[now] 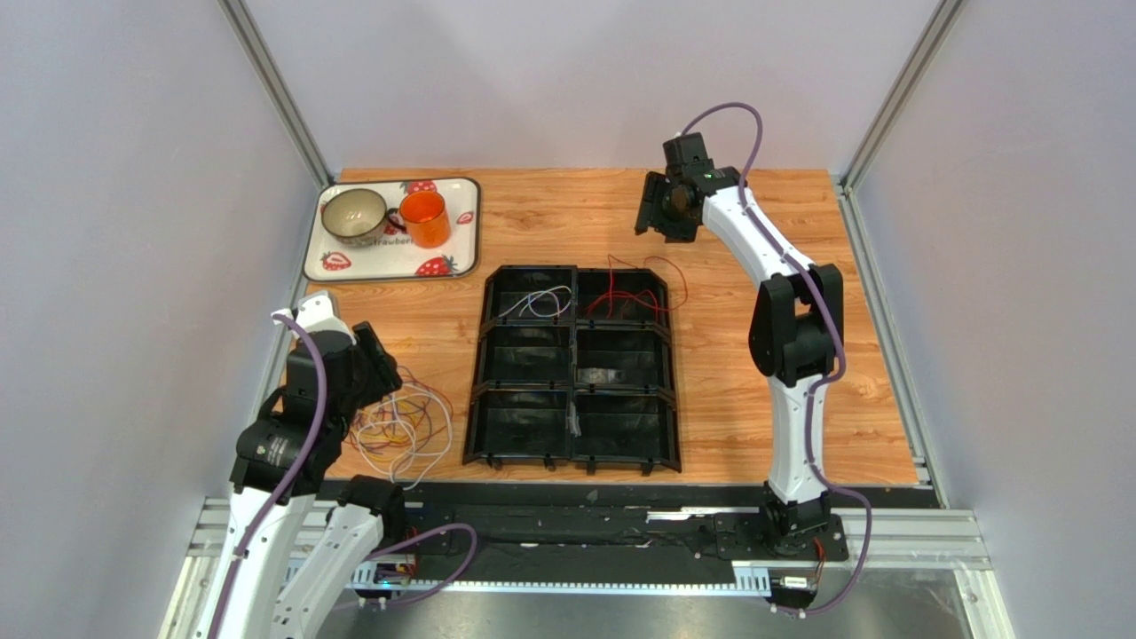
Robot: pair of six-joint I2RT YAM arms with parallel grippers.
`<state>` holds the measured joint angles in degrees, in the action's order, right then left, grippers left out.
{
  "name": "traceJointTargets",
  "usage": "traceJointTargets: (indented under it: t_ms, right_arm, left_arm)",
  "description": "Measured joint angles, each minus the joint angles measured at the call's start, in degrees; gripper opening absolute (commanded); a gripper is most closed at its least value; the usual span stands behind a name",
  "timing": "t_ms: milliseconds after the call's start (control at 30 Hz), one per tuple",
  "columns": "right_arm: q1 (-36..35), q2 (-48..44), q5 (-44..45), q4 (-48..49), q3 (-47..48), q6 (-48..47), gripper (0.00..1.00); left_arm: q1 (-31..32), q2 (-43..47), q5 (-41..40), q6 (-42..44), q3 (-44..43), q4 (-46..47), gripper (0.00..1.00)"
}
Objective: Untangle the cables
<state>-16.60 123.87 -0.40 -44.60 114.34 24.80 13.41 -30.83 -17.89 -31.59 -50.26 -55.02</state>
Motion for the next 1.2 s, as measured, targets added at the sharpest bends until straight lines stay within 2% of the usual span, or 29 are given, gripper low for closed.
traceJointTargets:
  t_ms: [300, 600, 833, 933, 967, 1000, 1033, 1067, 1133, 1200]
  right_arm:
    - [2.2, 8.6, -0.4, -3.4, 4.2, 2.7, 0.63]
    - [2.1, 12.0, -4.3, -3.6, 5.7, 3.7, 0.63]
    - [1.9, 12.9, -7.0, -3.5, 6.3, 3.9, 0.56]
    - [1.7, 13.5, -8.3, -3.5, 6.3, 3.9, 0.45]
    - [1.7, 13.7, -8.6, -3.5, 6.3, 3.9, 0.32]
    - [1.6, 13.9, -9.0, -3.5, 6.3, 3.9, 0.26]
    - [1.6, 14.1, -9.2, -3.5, 6.3, 3.7, 0.15]
    - [1.6, 14.3, -9.3, -3.5, 6.3, 3.7, 0.08]
    - [1.5, 14.5, -9.6, -3.5, 6.3, 3.8, 0.0]
    - [1.5, 14.6, -9.6, -3.5, 6.3, 3.8, 0.0]
  left_arm:
    - [0.0, -1.1, -0.2, 0.0, 0.0, 0.0, 0.62]
    - [0.0, -2.0, -0.2, 0.0, 0.0, 0.0, 0.62]
    - [0.0, -2.2, -0.2, 0.0, 0.0, 0.0, 0.61]
    - [0.0, -2.2, -0.2, 0.0, 0.0, 0.0, 0.61]
    - [0.0, -2.2, -0.2, 0.0, 0.0, 0.0, 0.61]
    - [0.0, -2.2, -0.2, 0.0, 0.0, 0.0, 0.61]
    - [0.0, -2.2, -0.2, 0.0, 0.0, 0.0, 0.61]
    - [0.0, -2.2, -0.2, 0.0, 0.0, 0.0, 0.61]
    - [0.0, -2.2, -0.2, 0.0, 0.0, 0.0, 0.61]
    - [0.0, -2.2, -0.2, 0.0, 0.0, 0.0, 0.61]
